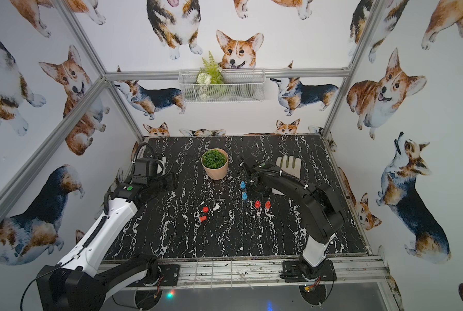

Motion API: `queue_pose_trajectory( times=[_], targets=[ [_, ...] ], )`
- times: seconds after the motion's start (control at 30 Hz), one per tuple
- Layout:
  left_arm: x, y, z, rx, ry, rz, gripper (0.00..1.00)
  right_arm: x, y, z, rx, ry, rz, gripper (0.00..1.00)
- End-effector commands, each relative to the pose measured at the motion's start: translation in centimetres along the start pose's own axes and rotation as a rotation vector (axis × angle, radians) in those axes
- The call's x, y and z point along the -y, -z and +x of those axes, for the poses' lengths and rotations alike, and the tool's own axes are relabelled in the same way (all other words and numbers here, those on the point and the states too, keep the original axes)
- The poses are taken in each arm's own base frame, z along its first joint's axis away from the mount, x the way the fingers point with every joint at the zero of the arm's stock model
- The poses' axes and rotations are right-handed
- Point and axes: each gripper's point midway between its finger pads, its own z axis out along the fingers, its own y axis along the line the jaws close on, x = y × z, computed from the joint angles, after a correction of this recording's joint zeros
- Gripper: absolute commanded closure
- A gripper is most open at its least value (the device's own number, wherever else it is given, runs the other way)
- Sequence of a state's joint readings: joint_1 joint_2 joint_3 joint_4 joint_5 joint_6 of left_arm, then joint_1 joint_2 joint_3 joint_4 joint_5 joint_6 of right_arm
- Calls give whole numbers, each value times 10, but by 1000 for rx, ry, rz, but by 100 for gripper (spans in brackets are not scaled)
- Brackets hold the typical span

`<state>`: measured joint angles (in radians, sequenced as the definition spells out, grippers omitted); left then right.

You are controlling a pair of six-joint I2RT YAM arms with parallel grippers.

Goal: Close the stamp cap
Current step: Place the stamp at the center of the board, then pick up the stamp from the center of the board.

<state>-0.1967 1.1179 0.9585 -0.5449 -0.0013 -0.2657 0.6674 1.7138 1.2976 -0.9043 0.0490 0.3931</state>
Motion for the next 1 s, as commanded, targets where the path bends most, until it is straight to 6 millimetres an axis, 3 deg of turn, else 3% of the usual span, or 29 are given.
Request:
queue_pose_trajectory(
  times=[0.0,0.17,0.5,0.77,0.97],
  targets=[
    [0,3,-2,7,-7,0,36,-30,15,-1,28,141,-143,64],
    [0,4,-2,9,-7,-1,36,-70,29,-1,115,408,-233,66],
    [-2,5,-3,11,-7,-9,36,-170,40,8,329,945,-490,66],
    [-20,1,3,-28,14,-108,35,-215,8,32,357,1382,-499,66],
    [-31,-1,1,-34,67,-115,35,-235,-18,30,312,1486,-490,66]
  ],
)
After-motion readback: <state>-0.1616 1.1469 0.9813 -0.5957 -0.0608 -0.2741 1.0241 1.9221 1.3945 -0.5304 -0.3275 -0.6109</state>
